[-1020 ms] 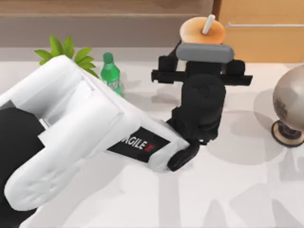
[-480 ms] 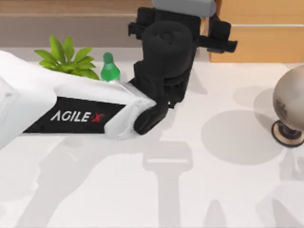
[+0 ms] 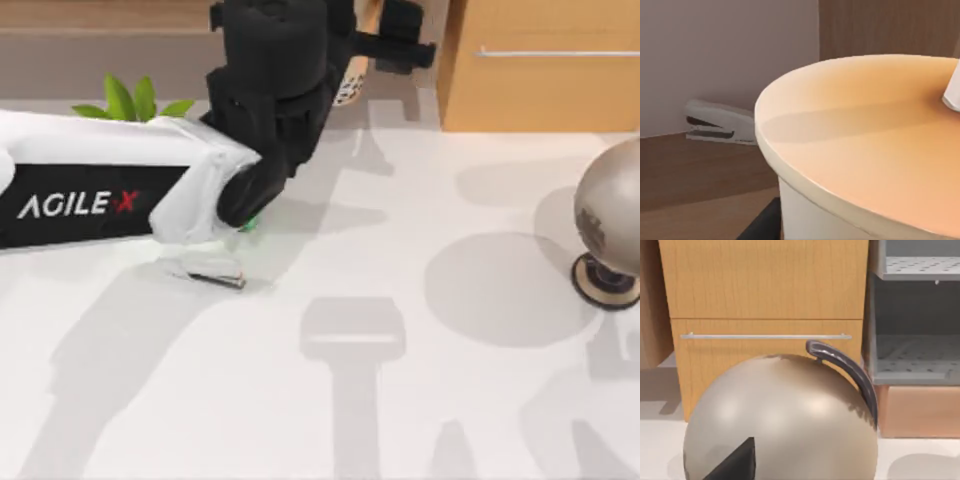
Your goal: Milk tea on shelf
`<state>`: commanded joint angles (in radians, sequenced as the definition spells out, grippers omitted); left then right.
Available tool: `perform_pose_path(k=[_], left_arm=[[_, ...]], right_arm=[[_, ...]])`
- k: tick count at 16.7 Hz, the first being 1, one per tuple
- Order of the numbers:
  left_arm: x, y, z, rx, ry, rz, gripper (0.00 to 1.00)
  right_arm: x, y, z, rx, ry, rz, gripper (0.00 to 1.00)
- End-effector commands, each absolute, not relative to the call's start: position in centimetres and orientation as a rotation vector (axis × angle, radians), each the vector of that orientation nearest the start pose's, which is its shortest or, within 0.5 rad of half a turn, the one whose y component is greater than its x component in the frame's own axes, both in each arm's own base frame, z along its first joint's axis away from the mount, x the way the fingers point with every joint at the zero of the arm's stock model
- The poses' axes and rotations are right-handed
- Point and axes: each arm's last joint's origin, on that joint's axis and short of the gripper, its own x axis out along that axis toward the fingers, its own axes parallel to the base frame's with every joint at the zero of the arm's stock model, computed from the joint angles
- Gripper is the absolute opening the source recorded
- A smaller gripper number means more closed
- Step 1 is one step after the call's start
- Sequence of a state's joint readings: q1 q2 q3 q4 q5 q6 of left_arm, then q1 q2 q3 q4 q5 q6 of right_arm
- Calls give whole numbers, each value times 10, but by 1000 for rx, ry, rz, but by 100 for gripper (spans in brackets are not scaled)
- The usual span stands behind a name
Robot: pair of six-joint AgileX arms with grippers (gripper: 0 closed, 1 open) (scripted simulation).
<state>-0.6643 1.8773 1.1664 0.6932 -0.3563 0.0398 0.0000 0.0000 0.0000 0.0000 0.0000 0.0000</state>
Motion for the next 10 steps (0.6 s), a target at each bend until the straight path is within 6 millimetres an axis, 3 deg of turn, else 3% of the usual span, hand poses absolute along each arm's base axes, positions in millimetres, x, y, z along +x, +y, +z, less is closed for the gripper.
perform_pose_path(k=[4, 8, 10], left_arm=[[368, -223, 249, 22, 21, -236, 0], [405, -167, 273, 1, 20, -89, 0], [414, -149, 283, -5, 16, -38, 0]], right_arm=[[106, -1, 160, 0, 0, 0, 100], [106, -1, 160, 0, 0, 0, 100], [106, -1, 160, 0, 0, 0, 100]])
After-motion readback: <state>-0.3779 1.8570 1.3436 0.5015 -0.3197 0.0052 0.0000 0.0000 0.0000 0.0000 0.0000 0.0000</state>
